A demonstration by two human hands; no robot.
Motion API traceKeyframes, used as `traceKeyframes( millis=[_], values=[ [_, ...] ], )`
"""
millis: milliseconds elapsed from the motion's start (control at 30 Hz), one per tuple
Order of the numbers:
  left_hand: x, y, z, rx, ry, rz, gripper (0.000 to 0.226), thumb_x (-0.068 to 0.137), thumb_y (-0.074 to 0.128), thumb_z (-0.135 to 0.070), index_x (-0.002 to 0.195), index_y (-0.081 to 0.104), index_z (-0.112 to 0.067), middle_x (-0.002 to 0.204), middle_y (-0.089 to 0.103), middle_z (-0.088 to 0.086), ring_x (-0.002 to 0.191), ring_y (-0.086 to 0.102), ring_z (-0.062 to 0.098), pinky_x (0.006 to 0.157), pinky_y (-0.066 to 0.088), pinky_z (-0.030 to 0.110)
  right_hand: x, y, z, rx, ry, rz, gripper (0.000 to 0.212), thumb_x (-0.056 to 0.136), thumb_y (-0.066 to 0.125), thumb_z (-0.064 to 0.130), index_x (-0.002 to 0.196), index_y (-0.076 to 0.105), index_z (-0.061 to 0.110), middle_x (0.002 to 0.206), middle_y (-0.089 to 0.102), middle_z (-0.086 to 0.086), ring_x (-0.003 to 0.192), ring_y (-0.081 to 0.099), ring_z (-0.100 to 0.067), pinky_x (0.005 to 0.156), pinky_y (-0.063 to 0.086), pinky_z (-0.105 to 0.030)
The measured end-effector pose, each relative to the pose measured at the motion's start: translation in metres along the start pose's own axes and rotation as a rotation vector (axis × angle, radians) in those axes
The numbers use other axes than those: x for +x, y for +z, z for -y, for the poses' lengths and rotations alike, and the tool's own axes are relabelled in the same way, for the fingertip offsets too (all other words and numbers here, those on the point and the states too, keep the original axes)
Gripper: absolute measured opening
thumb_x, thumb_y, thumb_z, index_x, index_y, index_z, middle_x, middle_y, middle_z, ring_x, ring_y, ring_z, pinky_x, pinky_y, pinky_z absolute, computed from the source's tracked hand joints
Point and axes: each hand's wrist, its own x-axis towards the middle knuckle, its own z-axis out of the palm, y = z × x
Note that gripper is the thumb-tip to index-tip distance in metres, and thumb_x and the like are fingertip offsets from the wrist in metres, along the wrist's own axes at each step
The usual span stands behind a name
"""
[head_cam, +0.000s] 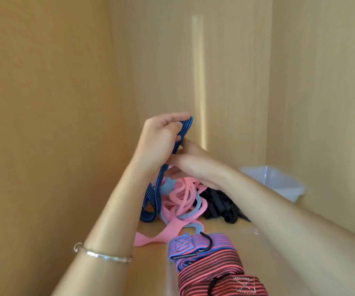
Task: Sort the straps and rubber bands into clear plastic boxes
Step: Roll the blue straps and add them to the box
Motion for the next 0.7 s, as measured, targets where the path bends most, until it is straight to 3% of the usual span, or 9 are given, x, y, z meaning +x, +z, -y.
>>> traceKeyframes(
  millis=[33,133,200,267,333,400,467,600,700],
  values=[
    [-0.002,0.001,-0.001,0.019,0.011,0.027,0.036,0.093,0.045,-0.004,0.089,0.07,-0.029,0.097,0.068,-0.009,0.086,0.062,0.007,0.08,0.054,0.028,0.007,0.009,0.004,0.034,-0.006,-0.014,0.014,0.094,0.048,0.015,0.105,0.054,0.009,0.097,0.068,-0.013,0.082,0.071,-0.026,0.076,0.06,-0.042],
    [-0.002,-0.004,0.002,-0.017,-0.004,-0.036,0.04,0.09,0.044,0.001,0.073,0.067,-0.026,0.071,0.064,-0.012,0.067,0.06,-0.001,0.054,0.047,0.019,0.028,0.021,0.006,0.162,0.037,-0.098,0.021,0.093,0.036,0.008,0.095,0.057,0.005,0.092,0.066,-0.017,0.081,0.069,-0.031,0.071,0.06,-0.041],
    [0.008,-0.013,0.014,-0.071,-0.01,-0.206,0.036,0.085,0.042,0.003,0.068,0.061,-0.023,0.07,0.063,-0.007,0.066,0.059,0.006,0.06,0.047,0.022,0.036,0.019,0.01,0.334,0.043,-0.167,0.02,0.091,0.039,0.008,0.1,0.056,0.004,0.09,0.064,-0.016,0.073,0.068,-0.028,0.074,0.059,-0.041],
    [0.015,-0.02,0.028,0.004,-0.039,-0.214,0.021,0.081,0.047,-0.005,0.078,0.059,-0.022,0.074,0.059,-0.007,0.073,0.056,0.014,0.064,0.044,0.023,0.038,0.006,0.019,0.597,0.037,-0.254,0.014,0.095,0.036,0.004,0.101,0.049,0.003,0.087,0.06,-0.017,0.065,0.065,-0.025,0.066,0.058,-0.033],
    [0.014,-0.021,0.039,0.179,-0.11,0.09,0.026,0.084,0.05,-0.006,0.107,0.058,-0.016,0.075,0.053,-0.005,0.071,0.049,0.015,0.059,0.039,0.017,0.034,-0.01,0.029,0.796,0.013,-0.3,0.013,0.099,0.031,0.004,0.1,0.044,0.006,0.085,0.059,-0.016,0.061,0.064,-0.022,0.056,0.056,-0.025],
    [0.008,-0.015,0.043,0.324,-0.24,0.412,0.049,0.091,0.053,-0.007,0.138,0.041,-0.015,0.084,0.055,0.001,0.07,0.051,0.015,0.059,0.041,0.016,0.024,-0.024,0.035,0.91,-0.017,-0.297,0.013,0.1,0.03,0.004,0.103,0.042,0.004,0.086,0.06,-0.018,0.064,0.065,-0.025,0.055,0.057,-0.025],
    [0.001,-0.011,0.044,0.397,-0.35,0.485,0.049,0.095,0.052,-0.012,0.142,0.037,-0.014,0.092,0.061,0.001,0.075,0.057,0.013,0.057,0.044,0.015,0.011,-0.035,0.033,0.951,-0.031,-0.29,0.015,0.099,0.032,0.004,0.108,0.043,0.001,0.087,0.061,-0.02,0.067,0.066,-0.027,0.057,0.058,-0.026],
    [0.01,-0.019,0.043,0.257,-0.339,0.074,0.029,0.096,0.034,-0.008,0.111,0.06,-0.009,0.062,0.056,0.004,0.045,0.055,0.017,0.048,0.043,0.022,-0.008,-0.059,0.012,0.857,0.005,-0.273,0.03,0.099,0.028,0.016,0.113,0.051,0.002,0.085,0.071,-0.019,0.065,0.071,-0.025,0.06,0.058,-0.029],
    [0.016,-0.017,0.03,0.197,-0.205,-0.124,0.026,0.093,0.037,-0.009,0.088,0.061,-0.018,0.059,0.043,0.001,0.049,0.042,0.019,0.052,0.041,0.026,-0.02,-0.067,-0.009,0.667,0.134,-0.187,0.041,0.101,0.028,0.027,0.111,0.059,0.003,0.094,0.074,-0.015,0.073,0.072,-0.021,0.066,0.056,-0.03]
  ],
)
